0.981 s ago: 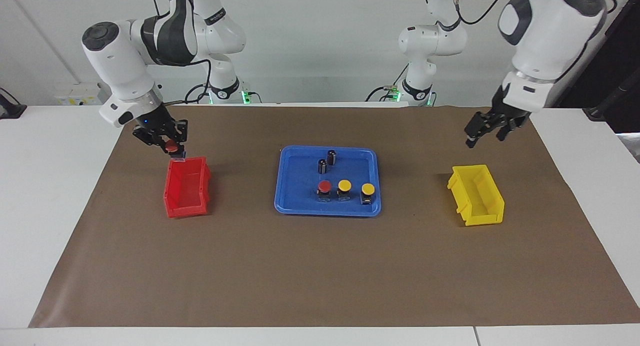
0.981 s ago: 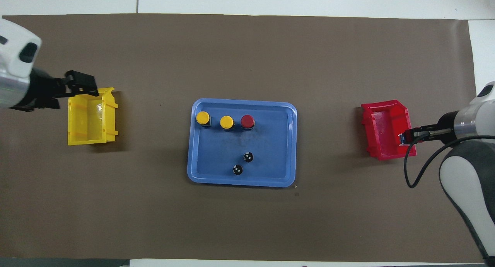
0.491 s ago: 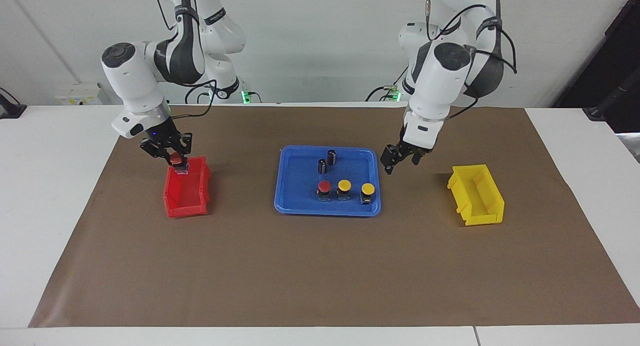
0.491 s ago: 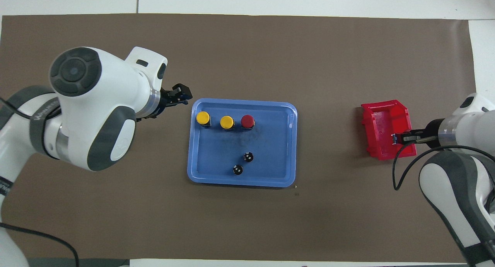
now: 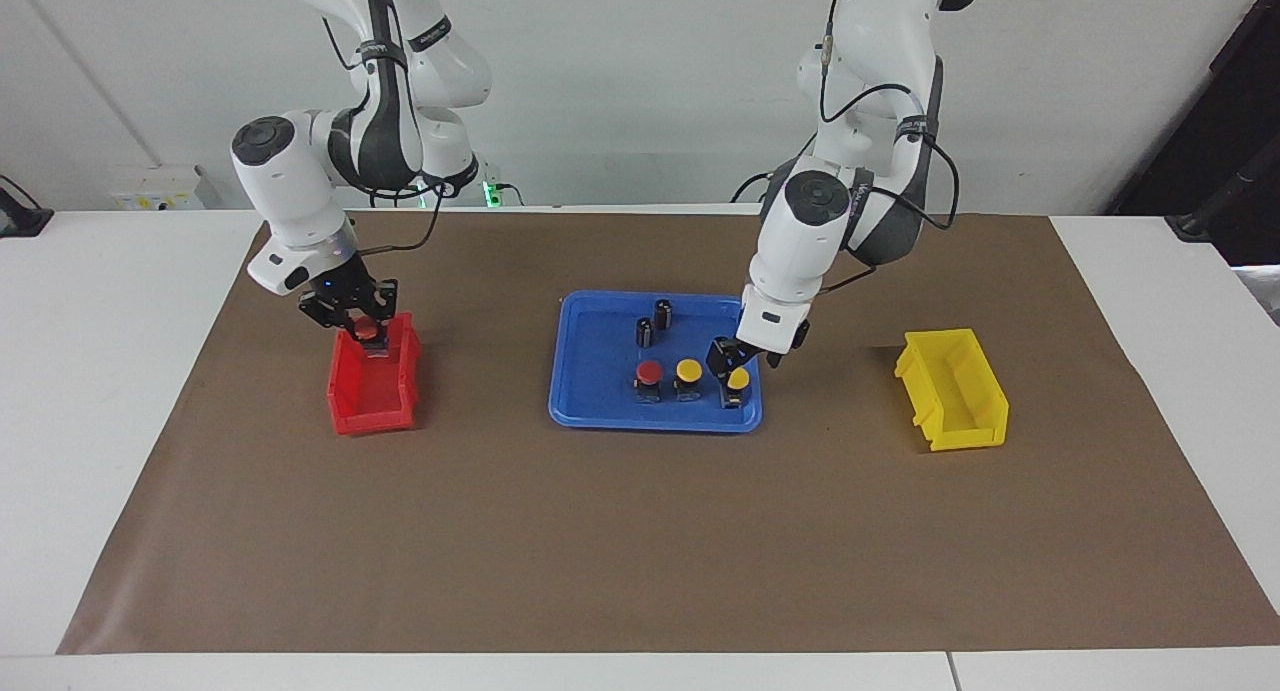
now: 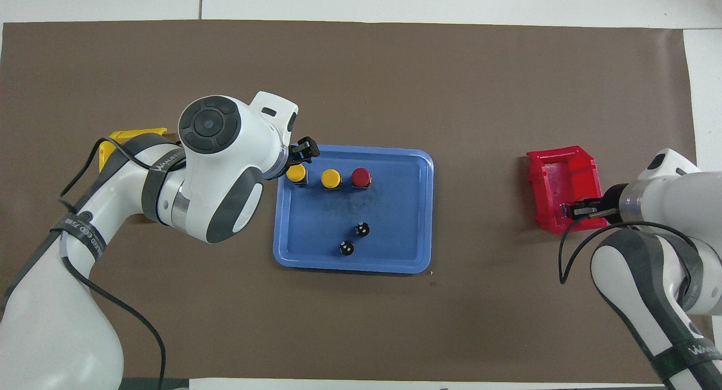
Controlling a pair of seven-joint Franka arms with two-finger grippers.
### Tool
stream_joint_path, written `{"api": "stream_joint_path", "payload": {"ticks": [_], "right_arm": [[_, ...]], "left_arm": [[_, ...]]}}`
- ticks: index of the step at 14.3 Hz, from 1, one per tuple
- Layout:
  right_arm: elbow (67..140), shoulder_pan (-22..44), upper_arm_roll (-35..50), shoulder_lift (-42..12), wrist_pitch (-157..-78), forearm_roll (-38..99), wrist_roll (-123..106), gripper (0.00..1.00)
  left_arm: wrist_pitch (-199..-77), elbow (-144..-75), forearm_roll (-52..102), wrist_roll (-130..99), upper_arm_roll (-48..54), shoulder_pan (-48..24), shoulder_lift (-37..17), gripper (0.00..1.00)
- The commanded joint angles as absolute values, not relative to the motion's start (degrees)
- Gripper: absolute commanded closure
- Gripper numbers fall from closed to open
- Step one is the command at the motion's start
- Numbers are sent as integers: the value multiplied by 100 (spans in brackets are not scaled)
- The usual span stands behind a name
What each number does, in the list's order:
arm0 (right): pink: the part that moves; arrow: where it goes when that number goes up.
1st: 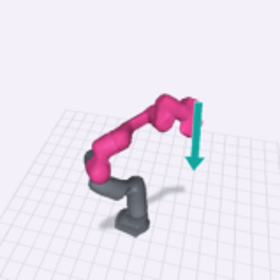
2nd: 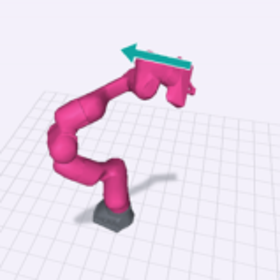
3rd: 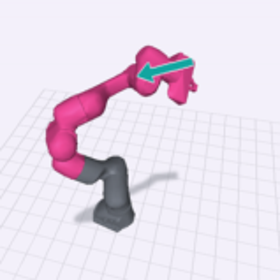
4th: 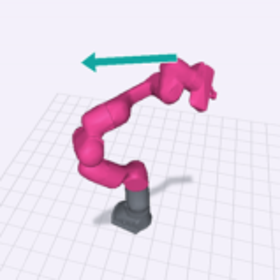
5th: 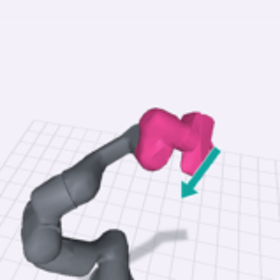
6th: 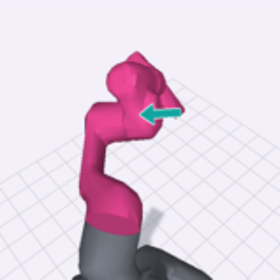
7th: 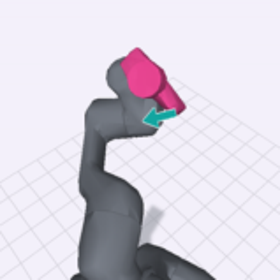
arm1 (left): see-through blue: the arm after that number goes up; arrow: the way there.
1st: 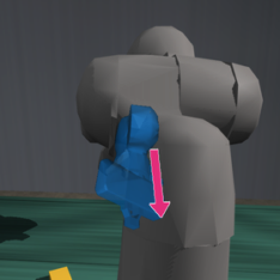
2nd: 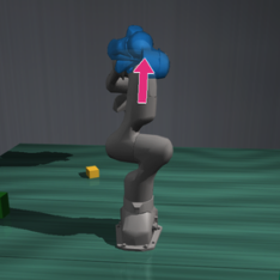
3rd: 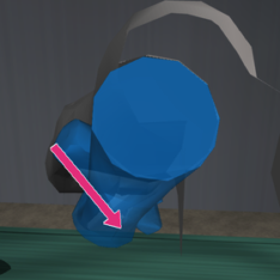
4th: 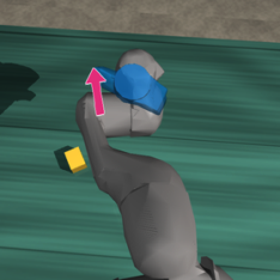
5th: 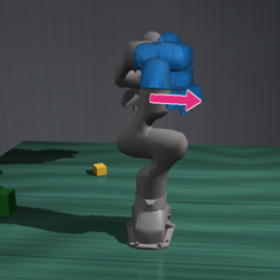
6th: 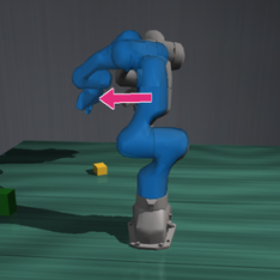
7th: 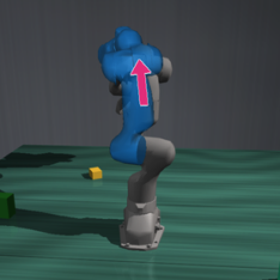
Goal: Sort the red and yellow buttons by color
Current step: 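Reach the left gripper to the tray and grasp the outer yellow button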
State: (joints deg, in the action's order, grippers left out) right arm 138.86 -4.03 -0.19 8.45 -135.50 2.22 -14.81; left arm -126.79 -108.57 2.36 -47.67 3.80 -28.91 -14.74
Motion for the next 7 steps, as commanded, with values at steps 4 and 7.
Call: {"api": "stream_joint_path", "payload": {"ticks": [4,7], "right_arm": [[14176,-431,9,826,-13974,334,-1679,90],[14212,-439,9,844,-14010,334,-1679,79]], "left_arm": [[-12832,-11065,255,-4869,281,-3050,-1450,40],[-12876,-11048,255,-4869,281,-3024,-1459,58]]}}
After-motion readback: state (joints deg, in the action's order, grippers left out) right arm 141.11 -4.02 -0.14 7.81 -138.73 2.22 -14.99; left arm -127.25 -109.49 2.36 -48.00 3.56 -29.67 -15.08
